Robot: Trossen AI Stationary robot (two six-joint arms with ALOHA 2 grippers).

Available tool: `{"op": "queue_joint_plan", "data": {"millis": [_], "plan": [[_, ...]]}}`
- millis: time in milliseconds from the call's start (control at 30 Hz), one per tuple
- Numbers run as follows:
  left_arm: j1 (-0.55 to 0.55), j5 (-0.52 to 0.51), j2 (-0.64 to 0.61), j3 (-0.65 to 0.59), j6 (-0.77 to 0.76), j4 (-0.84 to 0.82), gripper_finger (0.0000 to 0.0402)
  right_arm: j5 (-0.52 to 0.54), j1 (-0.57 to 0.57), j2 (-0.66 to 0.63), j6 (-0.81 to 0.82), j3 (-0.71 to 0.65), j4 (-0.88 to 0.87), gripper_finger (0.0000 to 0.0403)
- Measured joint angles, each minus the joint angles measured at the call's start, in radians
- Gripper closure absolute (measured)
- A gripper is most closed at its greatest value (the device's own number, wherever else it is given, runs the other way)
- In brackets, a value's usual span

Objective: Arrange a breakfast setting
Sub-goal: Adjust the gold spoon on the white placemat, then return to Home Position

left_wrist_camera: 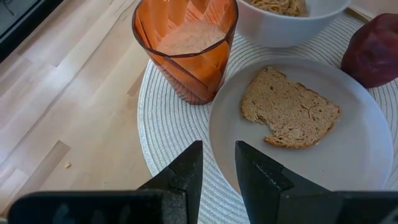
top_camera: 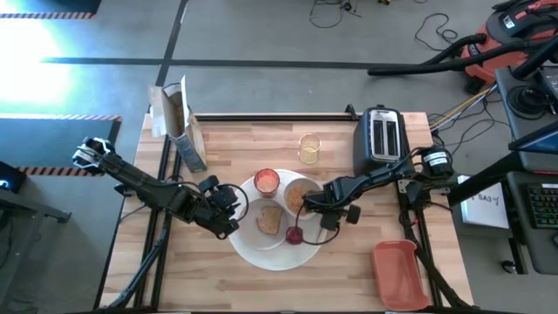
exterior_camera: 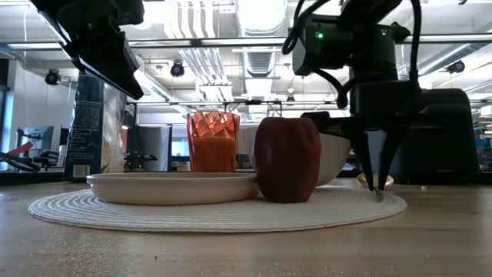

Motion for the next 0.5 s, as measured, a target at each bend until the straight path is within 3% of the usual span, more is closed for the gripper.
{"op": "queue_joint_plan", "data": {"millis": [133, 300, 500], "plan": [[0.000, 0.001, 0.000, 0.000, 0.000, 0.000, 0.0324, 0.008, 0.000, 0.000, -0.052, 0.004, 0.000, 0.0369], [0.000, 0.002, 0.000, 0.000, 0.001, -0.001, 0.0324, 0.083, 0.003, 0.000, -0.009, 0.052, 0.001, 0.0369], [0.000, 0.002, 0.000, 0.000, 0.000, -0.004, 0.0324, 0.071, 0.010, -0.001, 0.095, 0.141, -0.012, 0.0369]]}}
